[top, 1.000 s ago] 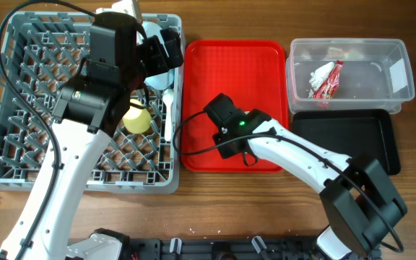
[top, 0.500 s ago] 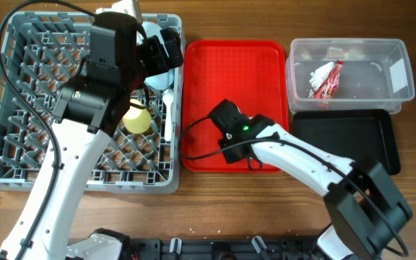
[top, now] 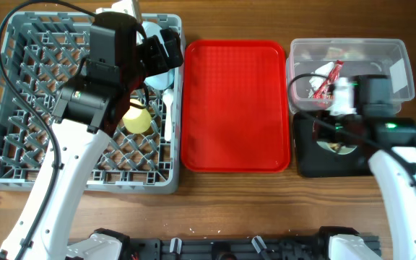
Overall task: Sort waste into correct bins and load items into the dishwasher rack
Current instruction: 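Carry the green bowl to the black tray and tip out the rice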
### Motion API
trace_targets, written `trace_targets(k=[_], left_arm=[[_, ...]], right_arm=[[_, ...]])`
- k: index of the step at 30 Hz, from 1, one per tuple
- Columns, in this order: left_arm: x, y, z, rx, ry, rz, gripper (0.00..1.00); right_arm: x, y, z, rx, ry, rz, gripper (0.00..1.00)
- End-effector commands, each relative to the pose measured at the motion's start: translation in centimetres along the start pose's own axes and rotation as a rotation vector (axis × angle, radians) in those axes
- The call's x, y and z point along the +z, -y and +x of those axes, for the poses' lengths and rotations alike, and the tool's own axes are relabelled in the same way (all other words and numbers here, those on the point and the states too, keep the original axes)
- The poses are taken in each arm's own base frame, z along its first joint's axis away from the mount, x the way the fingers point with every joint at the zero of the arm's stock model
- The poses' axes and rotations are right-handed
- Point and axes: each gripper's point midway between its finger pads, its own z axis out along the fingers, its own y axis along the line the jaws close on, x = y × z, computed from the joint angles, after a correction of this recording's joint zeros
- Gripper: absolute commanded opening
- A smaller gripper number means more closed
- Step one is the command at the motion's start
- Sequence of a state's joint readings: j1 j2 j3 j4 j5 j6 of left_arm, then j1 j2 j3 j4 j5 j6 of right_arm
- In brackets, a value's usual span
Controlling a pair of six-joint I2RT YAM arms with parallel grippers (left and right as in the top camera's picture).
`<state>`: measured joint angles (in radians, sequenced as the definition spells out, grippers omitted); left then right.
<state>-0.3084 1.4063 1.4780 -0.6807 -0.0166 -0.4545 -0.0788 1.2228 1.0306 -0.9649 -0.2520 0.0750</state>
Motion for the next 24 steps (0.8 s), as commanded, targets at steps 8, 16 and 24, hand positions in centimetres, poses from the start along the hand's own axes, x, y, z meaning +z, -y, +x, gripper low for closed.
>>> trace_targets(k=[8,16,24], left_arm=[[-0.1,0.1,-0.1,0.002,0.005,0.005,1.00],[-0.1,0.1,-0.1,0.002,0.005,0.005,1.00],[-0.1,0.1,-0.1,0.002,0.005,0.005,1.00]], right_arm=[[-1.0,2.8,-1.1,0.247,0.262,-0.756,0.04],[-0.8,7.5,-0.6,0.466,0.371,-0.871,0.04],[-2.4,10.4,-0.2,0.620,0.437,-0.862,0.04]])
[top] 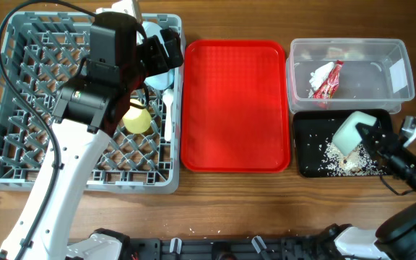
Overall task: Sort waste into correct bins and load items into the dishwasher rack
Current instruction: 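Carry the green bowl to the black tray and tip out the rice, then bring the empty green bowl back and set it on the red tray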
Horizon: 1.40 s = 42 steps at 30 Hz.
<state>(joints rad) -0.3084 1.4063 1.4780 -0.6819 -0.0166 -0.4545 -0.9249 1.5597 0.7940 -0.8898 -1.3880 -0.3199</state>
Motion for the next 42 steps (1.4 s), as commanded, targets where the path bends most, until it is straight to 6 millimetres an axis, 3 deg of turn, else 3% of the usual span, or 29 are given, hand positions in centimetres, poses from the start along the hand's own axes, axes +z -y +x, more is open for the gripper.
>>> trace_targets(k=[1,5,16,17,18,22,26,30,36,40,42], left_arm=[[-0.1,0.2,-0.1,0.002,0.006,0.006,1.00],[-0.1,0.2,-0.1,0.002,0.006,0.006,1.00],[-0.1,0.2,-0.1,0.002,0.006,0.006,1.00],[-0.1,0.1,-0.1,0.002,0.006,0.005,1.00],[-0.1,0.2,-0.1,0.002,0.006,0.006,1.00],[-0.1,0.2,-0.1,0.002,0.006,0.006,1.00],[-0.1,0.2,-0.1,0.002,0.006,0.006,1.00],[-0.1,0.1,-0.1,0.002,0.006,0.005,1.00],[-0.1,0.1,-0.1,0.002,0.006,0.005,1.00],[-0.1,0.2,-0.1,0.002,0.006,0.006,1.00],[-0.1,0.2,-0.1,0.002,0.006,0.006,1.00]], right_arm=[[-0.7,-0.1,0.2,0.056,0.024,-0.020,0.04],[-0.7,-1.6,0.4,0.062,0.044,-0.091,0.04],[-0.8,-1.9,0.1,0.107,0.054,-0.114,0.04],[-0.8,-2.2,0.6,0.165,0.048,-0.119,0.04],[-0.9,-2.8,0.6,0.117,0.062,-0.142,0.04],[-0.7,-2.2,1.6,0.131,0.023,-0.093,0.04],[-0.8,-3.4,0.9,0.159,0.061,-0.162,0.04],[0.2,-3.4,2.5,0.256,-0.019,-0.133,0.04],[1.0,-4.6,2.3,0.173,-0.063,-0.132,0.04],[1.2,-2.7,2.4,0.099,-0.187,0.082,0.04],[1.2,-4.3,1.8,0.066,-0.201,0.095,0.04]])
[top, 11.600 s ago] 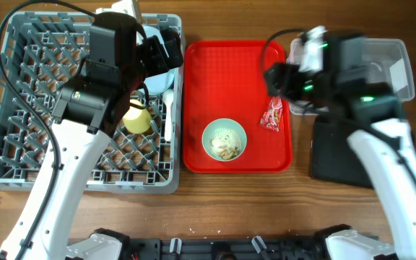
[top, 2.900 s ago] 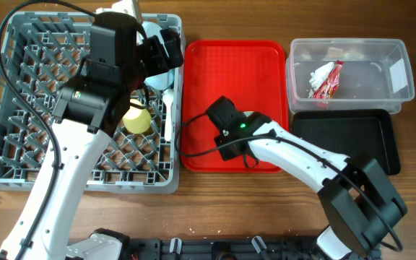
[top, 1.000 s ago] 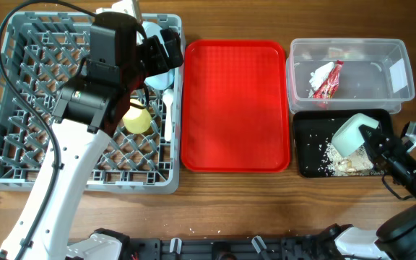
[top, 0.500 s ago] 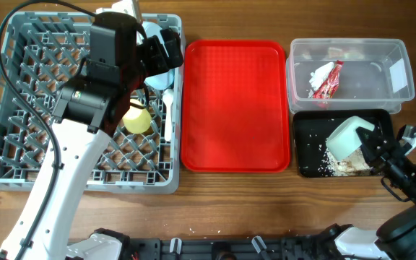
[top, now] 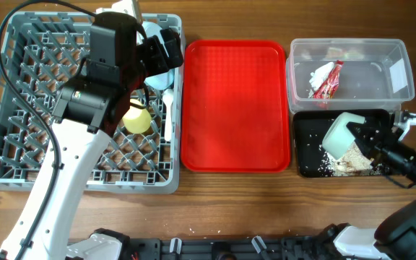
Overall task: Sort waste into correct bins and load items into the dishwasher rack
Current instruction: 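Bring the empty green bowl back and set it on the red tray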
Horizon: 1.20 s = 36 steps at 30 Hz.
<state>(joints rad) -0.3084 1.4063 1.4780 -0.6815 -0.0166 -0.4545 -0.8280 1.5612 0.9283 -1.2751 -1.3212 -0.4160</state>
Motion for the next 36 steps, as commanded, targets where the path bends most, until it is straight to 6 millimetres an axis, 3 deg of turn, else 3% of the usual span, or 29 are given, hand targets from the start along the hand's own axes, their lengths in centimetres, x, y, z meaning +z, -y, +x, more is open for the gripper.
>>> trace_targets(k=[1,4,6,10,14,16,18,21,27,28,29,30,31,32,34,36], left_arm=[[-0.1,0.1,-0.1,0.002,0.005,0.005,1.00],[-0.1,0.1,-0.1,0.002,0.005,0.005,1.00],[-0.1,0.1,-0.1,0.002,0.005,0.005,1.00],[-0.1,0.1,-0.1,0.002,0.005,0.005,1.00],[-0.1,0.1,-0.1,0.002,0.005,0.005,1.00],[-0.1,0.1,-0.1,0.002,0.005,0.005,1.00],[-0.1,0.1,-0.1,0.002,0.005,0.005,1.00],[-0.1,0.1,-0.1,0.002,0.005,0.005,1.00],[-0.1,0.1,-0.1,0.002,0.005,0.005,1.00],[-0.1,0.1,-0.1,0.002,0.005,0.005,1.00],[-0.1,0.1,-0.1,0.002,0.005,0.005,1.00],[-0.1,0.1,-0.1,0.002,0.005,0.005,1.00],[-0.1,0.1,-0.1,0.002,0.005,0.005,1.00],[-0.1,0.1,-0.1,0.002,0.005,0.005,1.00],[-0.1,0.1,-0.1,0.002,0.005,0.005,1.00],[-0.1,0.1,-0.1,0.002,0.005,0.005,1.00]], right_arm=[[-0.3,-2.0,-0.7,-0.098,-0.037,0.113,0.04],[-0.2,-2.4,-0.9,-0.180,-0.071,0.403,0.04],[1.4,-4.0,-0.3,-0.275,-0.074,0.499,0.04],[6.8,-6.8,4.0,-0.540,-0.177,0.596,0.04],[13.6,-6.3,10.0,-0.833,-0.269,0.786,0.04],[16.1,-5.2,12.2,-0.885,-0.265,0.866,0.04],[17.4,-3.1,12.8,-0.832,-0.258,0.946,0.04],[21.0,-0.8,15.0,-0.860,-0.422,0.873,0.04],[24.5,4.1,15.4,-0.860,-0.510,0.905,0.07],[24.6,4.3,15.6,-0.855,-0.519,0.899,0.13],[24.7,4.3,15.8,-0.866,-0.540,0.884,0.43],[24.6,4.0,16.0,-0.893,-0.564,0.868,0.79],[24.4,3.7,16.0,-0.897,-0.562,0.864,0.93],[24.3,3.2,16.0,-0.900,-0.554,0.856,1.00],[24.0,1.9,15.9,-0.912,-0.531,0.828,1.00],[23.4,-1.0,15.7,-0.939,-0.476,0.767,1.00]])
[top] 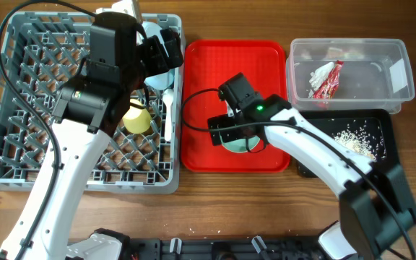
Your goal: Sort waste into correct bins and load items into the dishwasher rack
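My right gripper reaches low over the red tray, shut on a pale green cup that sits at the tray's front middle. The black bin at the right front holds scattered rice. Behind it, the clear bin holds a red and white wrapper. My left gripper hovers over the back right corner of the grey dishwasher rack, its fingers apart above a light blue dish. A yellow cup sits in the rack.
The rack fills the table's left side, the tray the middle and the two bins the right. A black cable from the right arm loops over the tray. Bare wood runs along the front edge.
My right arm has swung left from the black bin to the red tray, taking the pale cup with it. The rice stays in the black bin. The left arm has not moved.
At first my right gripper pointed down into the black bin. Then it held the pale cup tilted over that bin, with rice lying below it, and stayed there a moment later. Now the cup is over the tray. My left arm kept still throughout.
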### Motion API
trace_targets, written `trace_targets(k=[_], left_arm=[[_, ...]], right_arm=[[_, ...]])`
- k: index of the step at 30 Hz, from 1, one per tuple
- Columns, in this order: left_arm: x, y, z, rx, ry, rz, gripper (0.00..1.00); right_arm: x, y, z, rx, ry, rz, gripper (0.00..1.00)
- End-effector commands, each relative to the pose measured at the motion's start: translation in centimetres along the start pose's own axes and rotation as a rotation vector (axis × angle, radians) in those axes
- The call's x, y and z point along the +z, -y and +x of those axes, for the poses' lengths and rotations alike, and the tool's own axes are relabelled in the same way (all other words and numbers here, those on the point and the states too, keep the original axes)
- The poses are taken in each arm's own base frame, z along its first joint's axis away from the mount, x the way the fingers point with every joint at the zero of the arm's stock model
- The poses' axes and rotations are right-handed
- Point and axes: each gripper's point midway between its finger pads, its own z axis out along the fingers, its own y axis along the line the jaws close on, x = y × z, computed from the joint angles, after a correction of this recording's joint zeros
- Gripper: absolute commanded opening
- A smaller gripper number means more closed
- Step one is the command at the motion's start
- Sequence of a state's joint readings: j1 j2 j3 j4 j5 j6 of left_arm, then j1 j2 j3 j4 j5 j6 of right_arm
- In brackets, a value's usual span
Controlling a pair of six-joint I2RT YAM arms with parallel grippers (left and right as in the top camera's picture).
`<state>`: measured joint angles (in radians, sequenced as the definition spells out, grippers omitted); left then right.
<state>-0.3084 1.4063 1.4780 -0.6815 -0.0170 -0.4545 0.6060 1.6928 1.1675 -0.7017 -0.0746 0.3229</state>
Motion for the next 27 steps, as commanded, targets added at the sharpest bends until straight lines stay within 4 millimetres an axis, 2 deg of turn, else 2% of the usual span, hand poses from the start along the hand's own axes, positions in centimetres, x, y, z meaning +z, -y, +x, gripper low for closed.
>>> trace_targets(k=[1,3,5,6,8,9,11,12,14,15,16,18,20,22,27], left_arm=[[-0.1,0.1,-0.1,0.002,0.005,0.005,1.00],[-0.1,0.2,-0.1,0.002,0.005,0.006,1.00],[-0.1,0.2,-0.1,0.002,0.005,0.006,1.00],[-0.1,0.2,-0.1,0.002,0.005,0.006,1.00],[-0.1,0.2,-0.1,0.002,0.005,0.006,1.00],[-0.1,0.1,-0.1,0.002,0.005,0.005,1.00],[-0.1,0.2,-0.1,0.002,0.005,0.006,1.00],[-0.1,0.2,-0.1,0.002,0.005,0.006,1.00],[-0.1,0.2,-0.1,0.002,0.005,0.006,1.00],[-0.1,0.1,-0.1,0.002,0.005,0.005,1.00],[-0.1,0.2,-0.1,0.002,0.005,0.006,1.00],[-0.1,0.2,-0.1,0.002,0.005,0.006,1.00],[-0.1,0.1,-0.1,0.002,0.005,0.005,1.00],[-0.1,0.1,-0.1,0.002,0.005,0.005,1.00],[-0.1,0.2,-0.1,0.002,0.005,0.006,1.00]], right_arm=[[-5.5,-1.4,-1.9,-0.031,0.148,-0.062,1.00],[-10.5,-1.5,-1.7,-0.037,0.243,-0.084,1.00],[-16.2,-0.9,-0.7,-0.037,0.363,-0.083,1.00],[-19.6,-0.3,0.3,-0.027,0.446,-0.078,1.00],[-27.5,2.2,3.3,0.001,0.684,-0.041,1.00],[-29.5,3.1,4.4,0.015,0.754,-0.028,1.00],[-34.2,4.9,8.3,0.045,0.927,-0.041,1.00],[-35.4,5.4,10.0,0.048,0.975,-0.061,1.00],[-36.6,6.4,13.2,0.052,1.035,-0.083,1.00],[-36.7,6.8,14.1,0.057,1.047,-0.081,1.00],[-36.6,7.7,15.3,0.070,1.054,-0.059,1.00],[-35.3,8.5,16.6,0.072,1.000,-0.022,1.00],[-34.1,8.9,17.4,0.067,0.939,0.001,1.00],[-33.6,9.0,17.7,0.065,0.917,0.010,1.00],[-33.7,10.0,17.7,0.088,0.926,0.062,1.00]])
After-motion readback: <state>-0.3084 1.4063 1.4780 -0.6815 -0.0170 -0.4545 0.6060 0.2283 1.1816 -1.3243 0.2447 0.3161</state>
